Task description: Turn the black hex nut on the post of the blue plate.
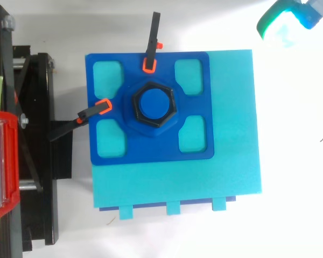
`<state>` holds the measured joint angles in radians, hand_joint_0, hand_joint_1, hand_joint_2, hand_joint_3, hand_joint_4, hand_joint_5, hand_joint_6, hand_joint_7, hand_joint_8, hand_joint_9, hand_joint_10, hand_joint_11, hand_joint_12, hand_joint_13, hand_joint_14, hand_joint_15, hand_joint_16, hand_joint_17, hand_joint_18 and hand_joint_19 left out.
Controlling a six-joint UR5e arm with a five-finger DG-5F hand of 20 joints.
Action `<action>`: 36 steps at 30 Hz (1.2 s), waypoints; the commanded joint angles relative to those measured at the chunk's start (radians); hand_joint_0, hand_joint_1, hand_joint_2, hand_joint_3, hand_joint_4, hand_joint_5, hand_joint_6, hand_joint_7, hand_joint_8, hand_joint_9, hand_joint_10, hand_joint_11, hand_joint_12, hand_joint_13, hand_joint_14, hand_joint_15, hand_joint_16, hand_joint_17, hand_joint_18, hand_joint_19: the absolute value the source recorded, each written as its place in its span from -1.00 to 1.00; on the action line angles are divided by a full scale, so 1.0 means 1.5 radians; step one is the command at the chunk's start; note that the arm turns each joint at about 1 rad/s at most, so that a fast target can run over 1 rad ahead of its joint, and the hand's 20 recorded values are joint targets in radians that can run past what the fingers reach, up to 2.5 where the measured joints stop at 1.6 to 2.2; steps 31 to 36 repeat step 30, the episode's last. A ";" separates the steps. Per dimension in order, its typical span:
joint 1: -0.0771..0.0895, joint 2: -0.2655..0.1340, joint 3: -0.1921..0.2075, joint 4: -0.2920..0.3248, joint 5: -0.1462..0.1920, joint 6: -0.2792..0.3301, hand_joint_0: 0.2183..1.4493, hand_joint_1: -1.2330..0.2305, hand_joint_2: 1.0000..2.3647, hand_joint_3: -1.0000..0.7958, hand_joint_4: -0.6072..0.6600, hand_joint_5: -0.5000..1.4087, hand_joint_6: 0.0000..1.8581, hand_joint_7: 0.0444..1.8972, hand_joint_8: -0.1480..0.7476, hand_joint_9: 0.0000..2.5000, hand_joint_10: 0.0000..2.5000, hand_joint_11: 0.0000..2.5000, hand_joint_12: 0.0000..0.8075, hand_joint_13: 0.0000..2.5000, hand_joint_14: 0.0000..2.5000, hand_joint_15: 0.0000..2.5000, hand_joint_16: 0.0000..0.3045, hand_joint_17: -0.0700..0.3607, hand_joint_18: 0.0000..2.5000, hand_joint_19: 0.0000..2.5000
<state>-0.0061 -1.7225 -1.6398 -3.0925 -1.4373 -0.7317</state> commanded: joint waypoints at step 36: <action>0.000 0.000 0.000 0.000 0.000 0.000 -0.62 0.00 -1.00 -0.44 0.06 -0.74 -0.46 -0.37 -0.29 -1.00 -1.00 -1.00 -0.12 -1.00 -1.00 -1.00 -0.65 -0.11 -1.00 -1.00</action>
